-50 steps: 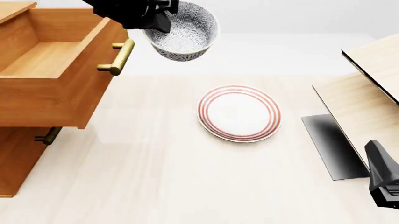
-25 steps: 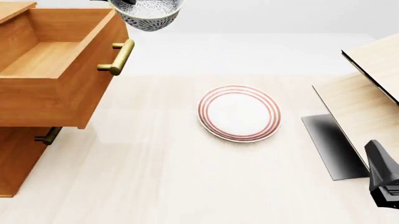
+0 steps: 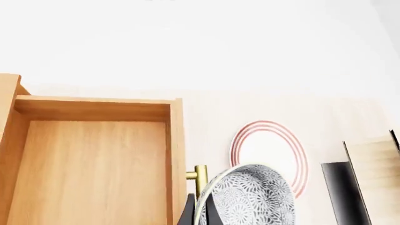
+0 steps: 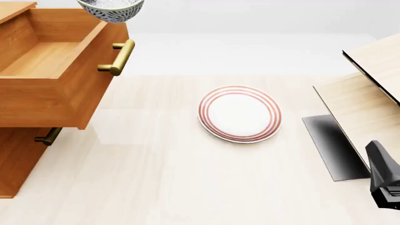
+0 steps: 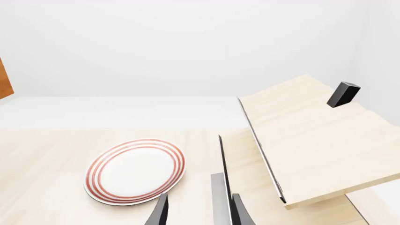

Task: Open the top drawer of the cabinet and put the bowl in it.

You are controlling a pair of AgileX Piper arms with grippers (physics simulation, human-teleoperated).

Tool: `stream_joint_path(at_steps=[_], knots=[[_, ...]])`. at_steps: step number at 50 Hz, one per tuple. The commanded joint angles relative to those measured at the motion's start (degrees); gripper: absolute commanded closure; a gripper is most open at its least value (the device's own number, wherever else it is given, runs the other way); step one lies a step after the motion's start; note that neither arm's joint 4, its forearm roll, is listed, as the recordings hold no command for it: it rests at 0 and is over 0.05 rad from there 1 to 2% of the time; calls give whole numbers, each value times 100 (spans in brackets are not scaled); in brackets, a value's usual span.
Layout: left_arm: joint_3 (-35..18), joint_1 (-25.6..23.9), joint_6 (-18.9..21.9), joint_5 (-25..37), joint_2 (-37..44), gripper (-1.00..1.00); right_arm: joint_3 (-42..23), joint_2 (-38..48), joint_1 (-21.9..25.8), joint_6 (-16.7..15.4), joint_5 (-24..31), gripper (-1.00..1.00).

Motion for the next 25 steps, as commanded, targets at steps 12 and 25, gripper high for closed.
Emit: stream_joint_path(at_steps=[12, 25], knots=[[598, 787, -193, -206, -440, 100, 5, -10, 1, 0, 6, -100], [1005, 1061, -424, -412, -622, 100, 5, -10, 0, 0, 6, -100]])
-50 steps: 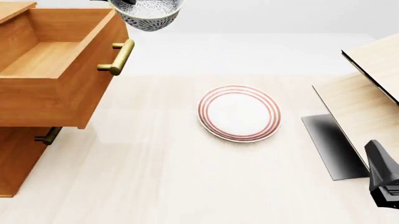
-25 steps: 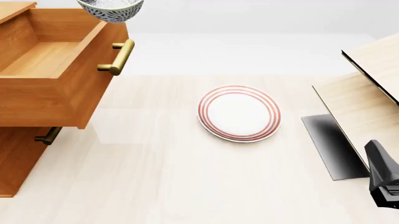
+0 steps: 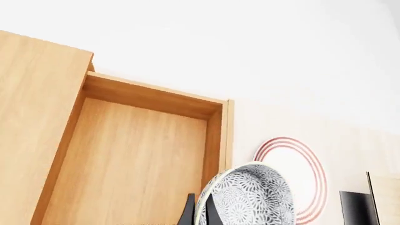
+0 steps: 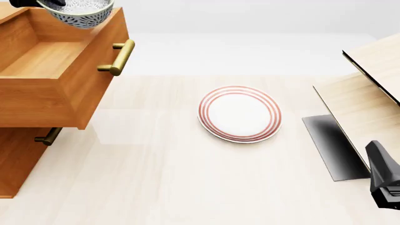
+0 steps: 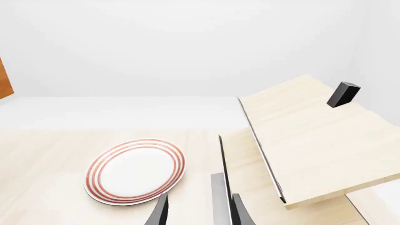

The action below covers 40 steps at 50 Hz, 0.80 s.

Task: Open the top drawer of the cabinet and put the bowl in it.

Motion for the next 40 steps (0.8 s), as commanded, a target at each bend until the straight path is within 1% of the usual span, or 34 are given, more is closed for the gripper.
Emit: stream_joint_path(at_steps=[1, 17, 40], knots=[[322, 271, -167, -169, -200, 100, 5, -11, 1, -4, 6, -100], [749, 536, -403, -342, -494, 100, 5, -13, 0, 2, 6, -100], [1375, 1004, -579, -637, -774, 100, 5, -11, 1, -3, 6, -100]])
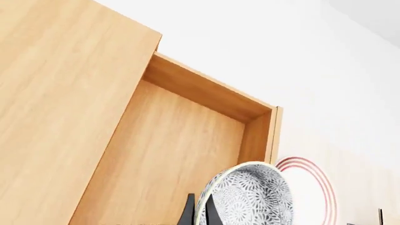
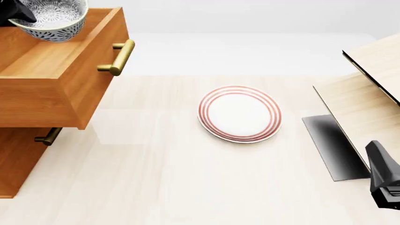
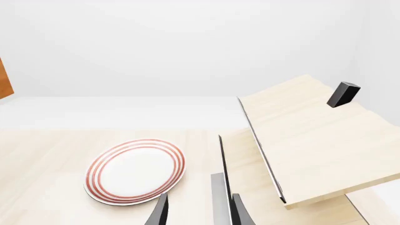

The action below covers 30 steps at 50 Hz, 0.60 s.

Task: Open the top drawer of the cabinet and put the bowl in it.

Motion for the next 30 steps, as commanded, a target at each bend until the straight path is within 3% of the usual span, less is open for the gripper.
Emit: stream_joint_path(at_steps=[1, 30], knots=[[262, 250, -70, -154, -133, 100, 4, -12, 0, -4, 6, -100], [753, 581, -228, -803, 196, 100, 5, -10, 0, 1, 6, -100]])
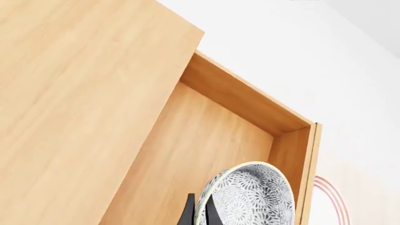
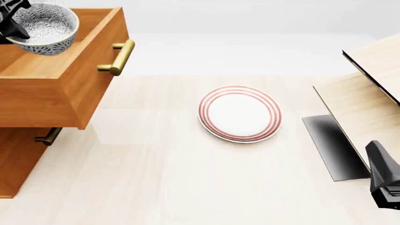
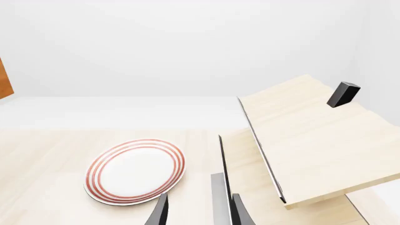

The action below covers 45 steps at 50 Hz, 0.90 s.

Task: Open the top drawer of the cabinet and put the bowl in it.

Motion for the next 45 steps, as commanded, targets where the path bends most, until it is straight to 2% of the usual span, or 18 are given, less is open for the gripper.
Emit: stream_joint_path(at_steps=[1, 20, 44, 45], knots=[[111, 85, -23, -272, 190, 100, 4, -14, 2, -5, 6, -100], [125, 88, -58, -647, 721, 100, 5, -11, 0, 0, 6, -100], [-49, 111, -33, -774, 1124, 100, 4, -14, 0, -4, 6, -100], [-38, 60, -72, -788, 1122, -100, 5, -10, 1, 0, 6, -100]])
